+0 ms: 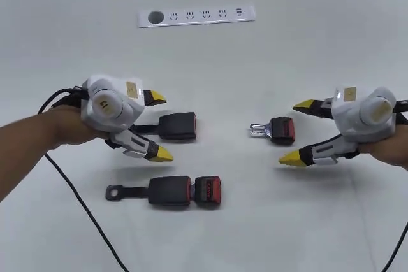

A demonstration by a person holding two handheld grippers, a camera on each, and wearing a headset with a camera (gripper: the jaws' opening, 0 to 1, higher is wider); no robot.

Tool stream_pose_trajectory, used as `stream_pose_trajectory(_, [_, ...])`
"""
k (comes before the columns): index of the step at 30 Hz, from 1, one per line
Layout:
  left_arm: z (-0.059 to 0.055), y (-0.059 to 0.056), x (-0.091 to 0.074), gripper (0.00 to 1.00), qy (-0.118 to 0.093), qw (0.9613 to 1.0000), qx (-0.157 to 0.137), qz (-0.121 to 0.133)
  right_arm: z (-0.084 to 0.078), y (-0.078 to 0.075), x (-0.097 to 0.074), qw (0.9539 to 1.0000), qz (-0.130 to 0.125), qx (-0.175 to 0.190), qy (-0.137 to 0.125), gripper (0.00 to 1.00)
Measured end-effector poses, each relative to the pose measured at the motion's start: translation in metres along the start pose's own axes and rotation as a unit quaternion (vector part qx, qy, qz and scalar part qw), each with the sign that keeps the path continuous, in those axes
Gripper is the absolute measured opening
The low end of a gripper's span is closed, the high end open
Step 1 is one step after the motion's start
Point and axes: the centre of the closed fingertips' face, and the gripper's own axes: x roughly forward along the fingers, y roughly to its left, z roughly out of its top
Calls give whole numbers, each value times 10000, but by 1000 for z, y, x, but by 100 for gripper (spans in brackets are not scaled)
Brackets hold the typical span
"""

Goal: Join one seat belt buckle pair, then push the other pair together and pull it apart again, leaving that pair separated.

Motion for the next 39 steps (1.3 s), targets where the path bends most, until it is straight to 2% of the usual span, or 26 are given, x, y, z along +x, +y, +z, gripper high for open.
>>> stream_pose_trajectory(4, [-1,0,4,69,-10,10000,-38,-84,3,-1,3,10000,52,-9,23,69])
stream_pose_trajectory(6, [-3,1,7,63,11,9999,-61,-114,2,-1,3,9999,116,-41,90,61])
stream_pose_trajectory(8, [-6,1,10,59,36,9999,-91,-139,3,0,4,9997,156,-153,136,58])
stream_pose_trajectory(11, [-10,-2,13,55,99,9997,-11,-221,1,0,5,9992,227,-228,235,56])
stream_pose_trajectory(12, [-6,1,13,54,-13,9994,261,-207,0,1,5,9989,254,-285,288,53])
stream_pose_trajectory(13, [-9,2,12,53,54,9997,123,-199,0,1,5,9985,273,-344,317,51])
stream_pose_trajectory(14, [-8,4,13,51,24,9998,70,-185,-1,0,6,9981,264,-428,342,50])
stream_pose_trajectory(20, [-9,8,15,36,57,9995,212,-233,-2,-6,6,9972,263,-589,383,39])
stream_pose_trajectory(21, [-10,8,15,36,69,9995,190,-252,-2,-6,6,9971,289,-591,373,37])
stream_pose_trajectory(29, [-9,6,19,35,53,9986,393,-350,-3,-7,4,9962,480,-635,343,36])
stream_pose_trajectory(35, [-9,6,18,35,-20,9986,387,-351,-3,-7,4,9959,505,-691,295,36])
stream_pose_trajectory(39, [-8,7,17,35,-52,9988,354,-340,2,-7,8,9969,503,-571,187,36])
